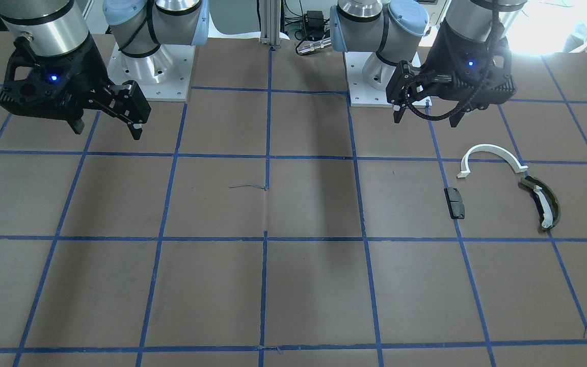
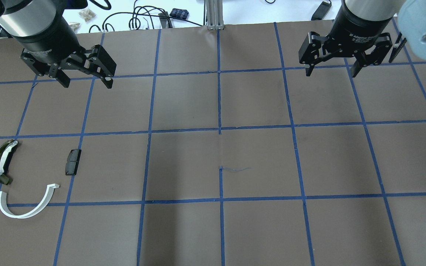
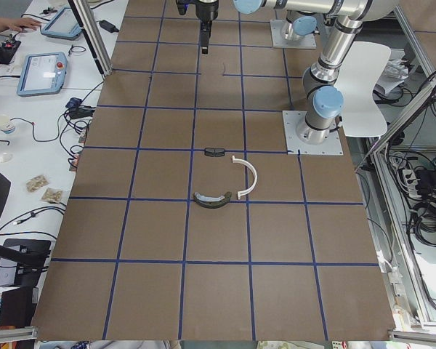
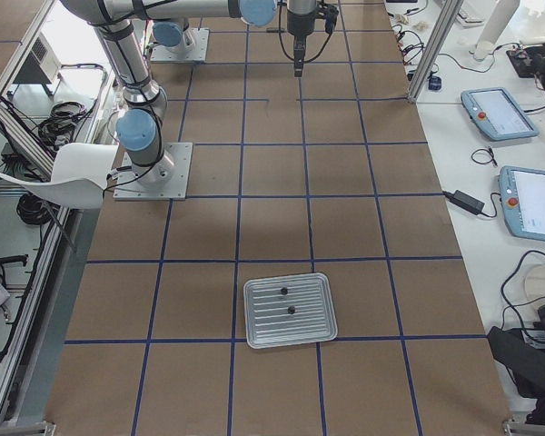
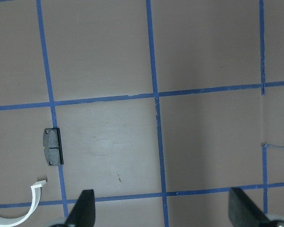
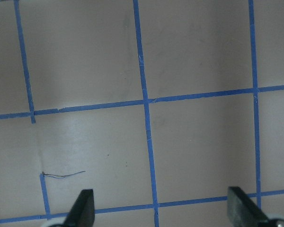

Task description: Place bearing gear from tray to pile

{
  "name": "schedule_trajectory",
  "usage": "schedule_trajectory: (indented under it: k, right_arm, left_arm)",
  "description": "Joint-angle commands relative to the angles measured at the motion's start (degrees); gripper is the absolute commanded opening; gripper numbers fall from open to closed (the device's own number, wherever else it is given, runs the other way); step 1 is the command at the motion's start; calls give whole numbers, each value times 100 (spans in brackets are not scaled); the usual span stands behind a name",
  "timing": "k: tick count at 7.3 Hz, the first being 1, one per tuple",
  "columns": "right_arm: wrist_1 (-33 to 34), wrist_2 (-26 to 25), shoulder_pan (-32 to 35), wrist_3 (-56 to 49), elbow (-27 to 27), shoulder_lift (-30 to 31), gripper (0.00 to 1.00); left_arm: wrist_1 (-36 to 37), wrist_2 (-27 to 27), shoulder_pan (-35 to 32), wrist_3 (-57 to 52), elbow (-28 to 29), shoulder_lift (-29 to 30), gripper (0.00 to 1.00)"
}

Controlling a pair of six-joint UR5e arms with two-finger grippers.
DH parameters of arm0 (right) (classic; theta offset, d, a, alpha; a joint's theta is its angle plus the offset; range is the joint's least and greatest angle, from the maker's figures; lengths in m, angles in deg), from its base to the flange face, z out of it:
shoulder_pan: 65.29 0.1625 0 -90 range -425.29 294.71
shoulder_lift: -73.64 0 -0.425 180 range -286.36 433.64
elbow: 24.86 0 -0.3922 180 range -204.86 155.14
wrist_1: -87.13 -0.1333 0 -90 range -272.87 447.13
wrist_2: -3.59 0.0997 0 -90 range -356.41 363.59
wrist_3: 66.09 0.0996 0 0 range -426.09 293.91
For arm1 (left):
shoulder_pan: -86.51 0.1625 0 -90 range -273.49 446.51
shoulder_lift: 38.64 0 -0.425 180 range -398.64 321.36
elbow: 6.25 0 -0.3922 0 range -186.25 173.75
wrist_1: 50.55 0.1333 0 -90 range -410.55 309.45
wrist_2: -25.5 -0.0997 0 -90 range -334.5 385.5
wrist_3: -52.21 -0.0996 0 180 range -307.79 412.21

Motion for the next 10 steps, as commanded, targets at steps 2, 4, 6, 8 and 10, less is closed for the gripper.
schedule_trajectory:
  k: [2, 4, 6, 8, 10]
  right_arm:
    - [0, -19, 3, -37, 20, 6, 100]
    - [0, -28, 3, -37, 20, -29, 100]
    - [-26, -37, -6, -46, 20, -29, 100]
    - [-158, -204, -6, -63, 2, -38, 100]
    - [-167, -143, -6, -72, 20, -38, 100]
  left_arm:
    - [0, 0, 0, 0, 2, 2, 100]
    - [0, 0, 0, 0, -7, 2, 100]
    - [9, 9, 0, 0, -15, 2, 100]
    - [9, 18, 0, 9, -7, 2, 100]
    - [9, 35, 0, 0, -15, 2, 100]
